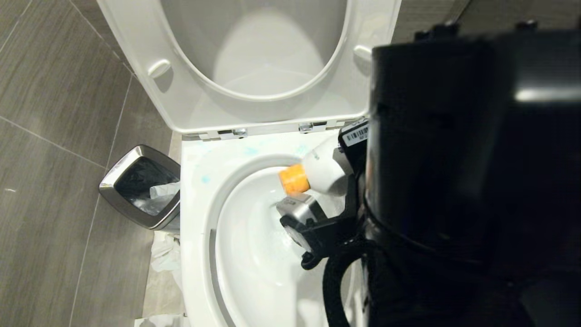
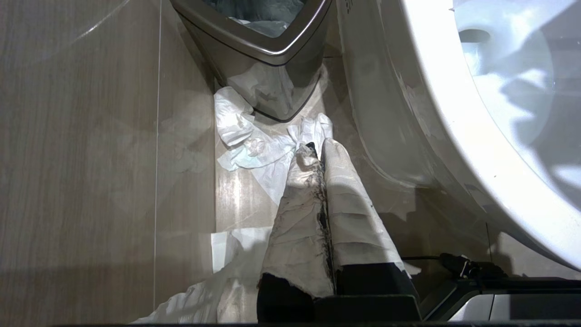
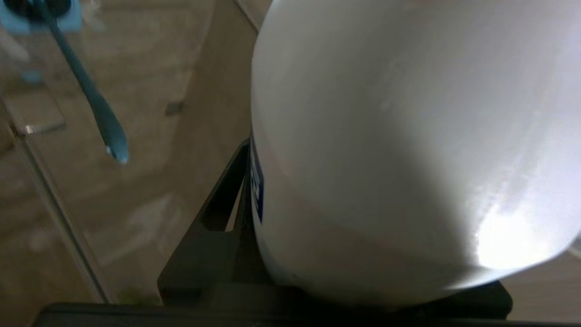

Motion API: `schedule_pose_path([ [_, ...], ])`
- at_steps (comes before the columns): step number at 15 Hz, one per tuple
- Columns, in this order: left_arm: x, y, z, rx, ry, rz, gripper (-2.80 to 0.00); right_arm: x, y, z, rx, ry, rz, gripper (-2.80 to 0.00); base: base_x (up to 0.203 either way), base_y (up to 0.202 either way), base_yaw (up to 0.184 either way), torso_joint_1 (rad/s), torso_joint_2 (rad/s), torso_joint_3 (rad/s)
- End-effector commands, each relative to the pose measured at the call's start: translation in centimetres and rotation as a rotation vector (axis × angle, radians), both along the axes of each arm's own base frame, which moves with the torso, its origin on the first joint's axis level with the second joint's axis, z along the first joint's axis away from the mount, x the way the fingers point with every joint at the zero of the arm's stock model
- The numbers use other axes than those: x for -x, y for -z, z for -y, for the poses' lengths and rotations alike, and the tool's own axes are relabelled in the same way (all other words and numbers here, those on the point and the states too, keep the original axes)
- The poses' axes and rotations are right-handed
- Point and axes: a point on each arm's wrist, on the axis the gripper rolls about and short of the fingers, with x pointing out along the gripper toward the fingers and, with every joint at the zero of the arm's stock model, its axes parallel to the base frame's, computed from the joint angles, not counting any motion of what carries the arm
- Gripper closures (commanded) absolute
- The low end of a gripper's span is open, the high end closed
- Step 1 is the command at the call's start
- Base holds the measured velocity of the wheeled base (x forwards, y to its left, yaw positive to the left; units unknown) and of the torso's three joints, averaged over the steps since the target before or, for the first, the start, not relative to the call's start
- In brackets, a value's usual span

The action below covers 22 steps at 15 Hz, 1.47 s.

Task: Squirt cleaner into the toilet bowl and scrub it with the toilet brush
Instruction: Pour in the cleaning agent

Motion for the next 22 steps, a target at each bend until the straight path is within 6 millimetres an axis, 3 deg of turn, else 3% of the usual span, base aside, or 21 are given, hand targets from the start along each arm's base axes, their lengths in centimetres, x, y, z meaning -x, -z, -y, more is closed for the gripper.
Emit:
schedule_pose_path([
  [1,0.0,0.0,0.0,0.000,0.000,-0.001,0.00,-0.5,1.8,-1.3,0.071,0.034,-0.019,0.00,0.000,0.000,0.000,0.000,0.00,0.000],
  [8,0.0,0.0,0.0,0.000,0.000,-0.001,0.00,-0.9,3.5,-2.3,0.171,0.065,-0.046,0.00,0.000,0.000,0.000,0.000,0.00,0.000],
  [14,0.0,0.0,0.0,0.000,0.000,-0.001,0.00,-0.8,5.0,-2.0,0.236,0.066,-0.067,0.00,0.000,0.000,0.000,0.000,0.00,0.000],
  [22,0.0,0.0,0.0,0.000,0.000,-0.001,0.00,-0.8,5.1,-1.9,0.235,0.066,-0.066,0.00,0.000,0.000,0.000,0.000,0.00,0.000],
])
